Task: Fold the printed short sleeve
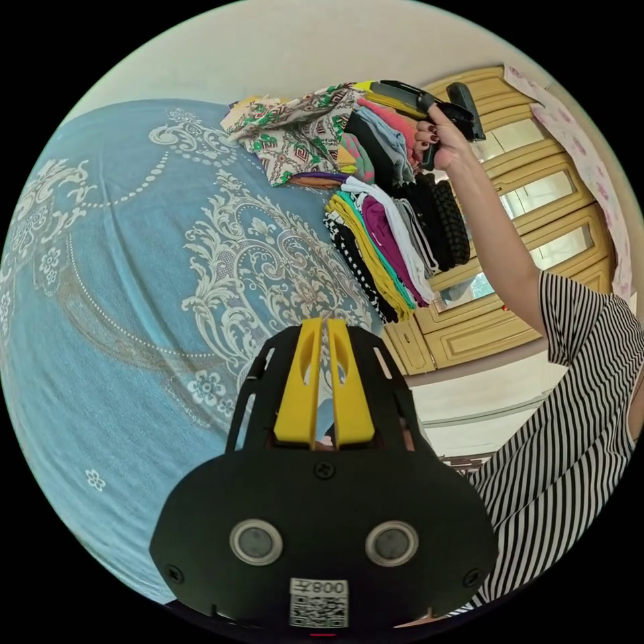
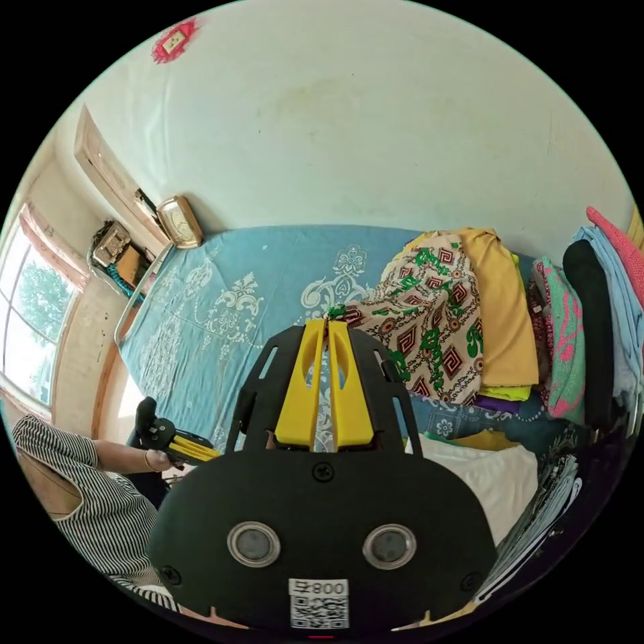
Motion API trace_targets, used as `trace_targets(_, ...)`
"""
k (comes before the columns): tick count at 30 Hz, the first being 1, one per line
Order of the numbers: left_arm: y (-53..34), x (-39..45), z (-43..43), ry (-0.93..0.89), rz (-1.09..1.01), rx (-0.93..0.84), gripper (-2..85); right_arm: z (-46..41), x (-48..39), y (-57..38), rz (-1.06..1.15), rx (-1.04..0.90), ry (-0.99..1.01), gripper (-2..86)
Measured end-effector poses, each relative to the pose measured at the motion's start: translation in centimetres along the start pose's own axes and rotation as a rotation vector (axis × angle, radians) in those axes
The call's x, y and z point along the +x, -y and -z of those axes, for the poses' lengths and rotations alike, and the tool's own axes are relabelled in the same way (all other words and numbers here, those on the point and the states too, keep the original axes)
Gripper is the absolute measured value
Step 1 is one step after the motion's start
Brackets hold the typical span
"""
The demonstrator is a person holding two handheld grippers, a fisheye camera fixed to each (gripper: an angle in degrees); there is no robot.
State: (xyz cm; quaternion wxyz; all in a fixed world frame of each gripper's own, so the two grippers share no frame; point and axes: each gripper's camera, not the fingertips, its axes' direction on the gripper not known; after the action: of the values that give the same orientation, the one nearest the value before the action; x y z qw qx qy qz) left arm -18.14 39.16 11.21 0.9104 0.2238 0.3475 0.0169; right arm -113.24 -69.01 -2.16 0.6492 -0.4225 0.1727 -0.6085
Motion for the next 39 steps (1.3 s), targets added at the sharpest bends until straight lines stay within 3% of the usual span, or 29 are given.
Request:
trace_targets(9, -8.7, -2.5, 13.7, 0.036, 0.054, 0.184, 4.4, 11.3, -9.6, 1.5, 0.159, 0.057, 0.276, 0.4)
trace_targets(17, -16.4, -3.5, 25.7, 0.064, 0.073, 0.4, 9.0, 19.9, -18.9, -0.5, 0.286, 0.069, 0.373, 0.4)
trace_targets(24, -18.1, 0.9, 28.7, 0.025, -0.14, 0.338, 6.2, 25.4, -24.2, -2.8, 0.313, 0.043, 0.397, 0.4)
trace_targets(34, -23.6, 2.2, 38.4, -0.013, -0.159, 0.457, 1.0, 33.7, -23.4, -7.2, 0.207, 0.096, 0.357, 0.6)
trace_targets(39, -22.8, 4.8, 43.9, -0.018, -0.256, 0.475, 0.7, 36.2, -19.2, -11.8, 0.03, 0.122, 0.27, 1.6)
